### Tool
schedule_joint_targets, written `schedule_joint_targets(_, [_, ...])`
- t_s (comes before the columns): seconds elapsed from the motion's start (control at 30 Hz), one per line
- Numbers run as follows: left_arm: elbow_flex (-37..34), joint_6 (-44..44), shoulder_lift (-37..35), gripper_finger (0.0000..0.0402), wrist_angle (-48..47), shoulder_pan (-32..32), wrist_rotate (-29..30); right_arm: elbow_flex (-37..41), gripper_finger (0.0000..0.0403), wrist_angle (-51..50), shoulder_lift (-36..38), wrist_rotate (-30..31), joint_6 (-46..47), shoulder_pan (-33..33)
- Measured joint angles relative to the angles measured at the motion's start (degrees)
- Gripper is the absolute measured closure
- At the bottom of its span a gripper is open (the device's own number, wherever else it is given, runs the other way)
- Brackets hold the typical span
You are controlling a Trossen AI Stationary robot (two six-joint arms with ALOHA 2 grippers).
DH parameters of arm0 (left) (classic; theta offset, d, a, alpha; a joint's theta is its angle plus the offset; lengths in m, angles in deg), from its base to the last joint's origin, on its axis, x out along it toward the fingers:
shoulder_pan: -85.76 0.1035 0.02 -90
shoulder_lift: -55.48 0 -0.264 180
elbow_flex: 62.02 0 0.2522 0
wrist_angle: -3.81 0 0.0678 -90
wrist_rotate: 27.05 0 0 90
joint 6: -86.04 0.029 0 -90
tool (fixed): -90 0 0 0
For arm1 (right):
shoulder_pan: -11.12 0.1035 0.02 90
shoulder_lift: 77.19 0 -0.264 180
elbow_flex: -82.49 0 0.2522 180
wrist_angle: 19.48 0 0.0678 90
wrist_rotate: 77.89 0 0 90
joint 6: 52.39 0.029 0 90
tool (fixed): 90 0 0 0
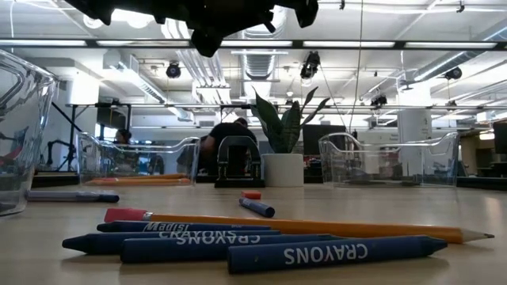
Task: Sort crayons/erasers/pens/pencils in bins
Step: Put the blue crayon into the bottom left transparent bin
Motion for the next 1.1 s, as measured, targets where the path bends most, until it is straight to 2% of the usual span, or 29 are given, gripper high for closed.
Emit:
schedule_joint_targets(0.17, [-0.11,0.24,-0.02,0.0388,-0.08,0.04,-0.01,0.02,0.0387,0.12,0.02,-0.06,0.16,0.0])
schedule_joint_targets(0.4, [-0.15,0.27,-0.02,0.0382,-0.19,0.04,-0.08,0.02,0.0383,-0.47,0.07,0.0,1.55,0.0])
schedule_joint_targets(0.6, [-0.15,-0.17,-0.02,0.0386,-0.33,0.04,-0.14,-0.2,0.0319,-2.23,0.4,0.29,3.77,-0.11])
schedule_joint_targets(0.73, [-0.19,-3.27,-0.57,0.0387,-3.33,0.04,-0.22,-4.93,0.0265,-17.49,2.33,0.3,4.12,-0.11])
schedule_joint_targets(0.9, [-0.26,-11.25,-2.8,0.0386,-16.3,0.01,-0.37,-13.9,0.0219,-41.54,5.29,0.39,12.16,0.12])
schedule_joint_targets(0.97, [-0.25,-16.07,-4.12,0.0386,-20.4,-0.05,-2.32,-14.73,0.021,-46.04,5.99,0.48,14.5,0.57])
schedule_joint_targets(1.1, [-0.28,-27.06,-7.58,0.0386,-25.09,-1.72,-11.16,-12.89,0.0205,-48.67,6.12,0.26,17.75,1.69])
